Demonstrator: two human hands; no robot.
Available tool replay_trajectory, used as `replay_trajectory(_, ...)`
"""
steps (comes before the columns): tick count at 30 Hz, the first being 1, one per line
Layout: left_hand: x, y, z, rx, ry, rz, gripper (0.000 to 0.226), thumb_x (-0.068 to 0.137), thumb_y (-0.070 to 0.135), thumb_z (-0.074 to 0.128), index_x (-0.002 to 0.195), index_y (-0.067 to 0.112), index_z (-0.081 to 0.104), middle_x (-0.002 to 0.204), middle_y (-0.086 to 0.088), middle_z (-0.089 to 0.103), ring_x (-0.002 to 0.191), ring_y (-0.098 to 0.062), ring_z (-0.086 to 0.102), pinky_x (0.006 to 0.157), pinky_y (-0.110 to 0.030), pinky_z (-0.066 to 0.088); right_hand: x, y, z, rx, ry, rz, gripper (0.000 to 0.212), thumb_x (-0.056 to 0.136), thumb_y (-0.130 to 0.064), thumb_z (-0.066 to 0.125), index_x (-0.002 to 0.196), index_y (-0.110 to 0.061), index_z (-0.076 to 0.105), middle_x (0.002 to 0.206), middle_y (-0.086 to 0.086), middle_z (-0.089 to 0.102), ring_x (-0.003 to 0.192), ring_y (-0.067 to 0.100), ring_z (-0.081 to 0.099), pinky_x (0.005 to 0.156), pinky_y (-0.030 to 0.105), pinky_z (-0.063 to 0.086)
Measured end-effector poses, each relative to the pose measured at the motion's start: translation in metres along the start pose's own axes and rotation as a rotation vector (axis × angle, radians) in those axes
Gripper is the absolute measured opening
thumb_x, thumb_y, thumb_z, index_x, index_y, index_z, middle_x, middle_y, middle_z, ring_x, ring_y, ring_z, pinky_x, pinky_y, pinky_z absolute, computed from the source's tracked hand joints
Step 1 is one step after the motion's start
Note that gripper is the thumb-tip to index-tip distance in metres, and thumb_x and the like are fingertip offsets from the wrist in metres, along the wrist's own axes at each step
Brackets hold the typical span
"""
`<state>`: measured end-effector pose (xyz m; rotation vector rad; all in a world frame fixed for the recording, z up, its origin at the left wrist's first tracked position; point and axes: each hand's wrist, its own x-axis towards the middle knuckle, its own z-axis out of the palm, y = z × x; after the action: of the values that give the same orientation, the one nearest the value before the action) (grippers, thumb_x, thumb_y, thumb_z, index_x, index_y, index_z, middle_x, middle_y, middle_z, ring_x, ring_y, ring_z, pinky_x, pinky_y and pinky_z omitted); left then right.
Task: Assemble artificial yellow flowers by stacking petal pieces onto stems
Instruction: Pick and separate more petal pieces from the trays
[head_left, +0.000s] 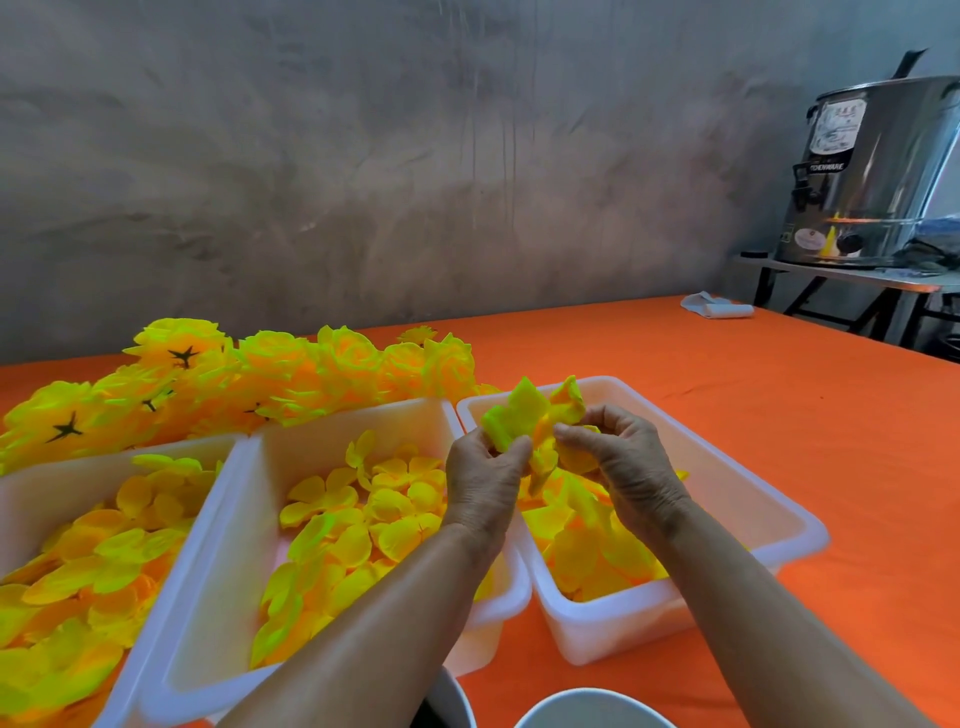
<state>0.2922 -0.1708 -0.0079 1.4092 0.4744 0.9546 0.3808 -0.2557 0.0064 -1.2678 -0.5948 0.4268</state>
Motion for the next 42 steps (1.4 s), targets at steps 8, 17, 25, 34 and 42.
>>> replay_trajectory(8, 0.006, -0.003, 0.001, -0.169, 0.092, -0.066, 0.026, 0.087, -0.006, 0.052, 0.071, 0.013, 0.062, 0.058, 0.006, 0.060, 0.053, -0.008, 0.055, 0.057, -0.019, 0.049, 0.007, 0.007, 0.000, -0.110, 0.240, -0.047, 0.017, 0.079, 0.002, 0.069, 0.073, -0.009, 0.057, 0.072, 0.013, 0.061, 0.061, 0.025, 0.059, 0.063, 0.035, 0.051)
replay_trajectory(17, 0.003, 0.002, 0.003, -0.249, 0.048, -0.088, 0.024, 0.089, -0.005, 0.053, 0.080, 0.014, 0.064, 0.072, 0.003, 0.068, 0.066, -0.007, 0.064, 0.061, -0.019, 0.055, 0.012, 0.011, -0.004, -0.184, 0.417, -0.130, 0.011, 0.078, -0.004, 0.071, 0.080, -0.008, 0.061, 0.068, 0.002, 0.061, 0.062, 0.019, 0.058, 0.069, 0.037, 0.053)
replay_trajectory(25, 0.002, 0.006, 0.002, -0.297, 0.024, -0.129, 0.026, 0.089, -0.009, 0.052, 0.075, 0.009, 0.065, 0.062, 0.003, 0.067, 0.056, -0.006, 0.064, 0.051, -0.019, 0.053, 0.012, 0.010, -0.006, -0.195, 0.459, -0.148, 0.013, 0.078, -0.005, 0.071, 0.079, -0.012, 0.060, 0.076, 0.007, 0.063, 0.072, 0.024, 0.060, 0.076, 0.045, 0.055)
replay_trajectory(34, 0.003, 0.006, -0.004, -0.335, -0.019, -0.119, 0.021, 0.090, -0.004, 0.053, 0.081, 0.010, 0.065, 0.066, 0.002, 0.069, 0.059, -0.009, 0.064, 0.054, -0.025, 0.055, 0.008, 0.006, -0.003, -0.275, 0.337, -0.249, 0.015, 0.083, -0.005, 0.067, 0.078, -0.016, 0.057, 0.079, 0.007, 0.062, 0.075, 0.025, 0.059, 0.076, 0.049, 0.054)
replay_trajectory(42, 0.002, 0.004, -0.005, -0.333, 0.001, -0.122, 0.022, 0.075, -0.017, 0.063, 0.072, 0.005, 0.060, 0.063, -0.002, 0.065, 0.062, -0.012, 0.065, 0.059, -0.022, 0.055, 0.007, 0.007, -0.002, -0.217, 0.198, -0.288, 0.019, 0.083, -0.001, 0.066, 0.082, -0.018, 0.059, 0.083, 0.012, 0.063, 0.076, 0.025, 0.058, 0.074, 0.053, 0.052)
